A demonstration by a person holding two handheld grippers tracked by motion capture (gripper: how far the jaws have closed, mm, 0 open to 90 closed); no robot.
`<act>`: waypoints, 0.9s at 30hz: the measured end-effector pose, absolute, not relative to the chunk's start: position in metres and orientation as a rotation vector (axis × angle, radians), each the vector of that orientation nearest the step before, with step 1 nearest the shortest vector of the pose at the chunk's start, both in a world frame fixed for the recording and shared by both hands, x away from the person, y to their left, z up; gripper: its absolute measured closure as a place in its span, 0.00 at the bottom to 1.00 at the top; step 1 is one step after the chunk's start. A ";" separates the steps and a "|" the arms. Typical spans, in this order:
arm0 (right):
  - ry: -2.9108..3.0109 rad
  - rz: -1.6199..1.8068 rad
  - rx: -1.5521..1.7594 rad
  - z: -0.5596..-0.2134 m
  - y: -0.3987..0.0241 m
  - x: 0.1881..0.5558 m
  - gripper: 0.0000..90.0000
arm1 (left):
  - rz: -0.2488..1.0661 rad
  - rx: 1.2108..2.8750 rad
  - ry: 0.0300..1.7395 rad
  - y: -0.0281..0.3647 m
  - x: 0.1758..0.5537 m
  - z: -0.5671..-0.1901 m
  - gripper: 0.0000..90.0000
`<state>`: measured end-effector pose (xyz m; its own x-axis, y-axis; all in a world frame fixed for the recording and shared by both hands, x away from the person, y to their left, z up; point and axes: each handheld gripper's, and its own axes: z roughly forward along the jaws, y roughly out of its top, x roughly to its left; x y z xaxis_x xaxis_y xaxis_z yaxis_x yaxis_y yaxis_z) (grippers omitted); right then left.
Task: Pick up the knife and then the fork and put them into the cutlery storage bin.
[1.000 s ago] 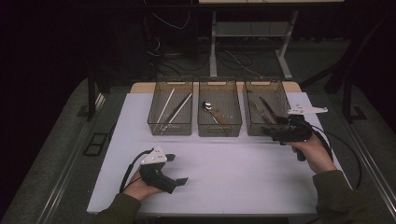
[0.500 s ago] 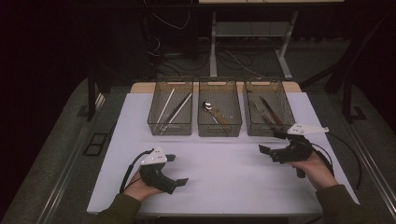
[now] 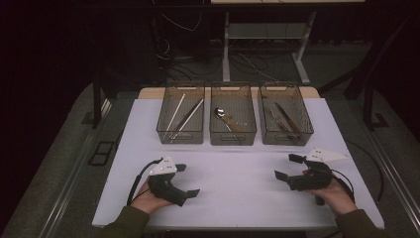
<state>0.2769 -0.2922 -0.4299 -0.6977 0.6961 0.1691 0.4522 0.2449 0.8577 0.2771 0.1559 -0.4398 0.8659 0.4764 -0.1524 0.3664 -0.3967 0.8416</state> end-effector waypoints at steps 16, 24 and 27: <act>2.350 1.376 1.004 -0.447 -0.289 0.257 0.14 | 0.135 2.027 0.610 0.156 0.277 -0.439 0.00; 2.370 1.342 0.992 -0.450 -0.289 0.256 0.14 | 0.133 2.033 0.606 0.156 0.277 -0.439 0.00; 2.368 1.338 0.991 -0.450 -0.290 0.257 0.14 | 0.133 2.036 0.605 0.156 0.277 -0.439 0.00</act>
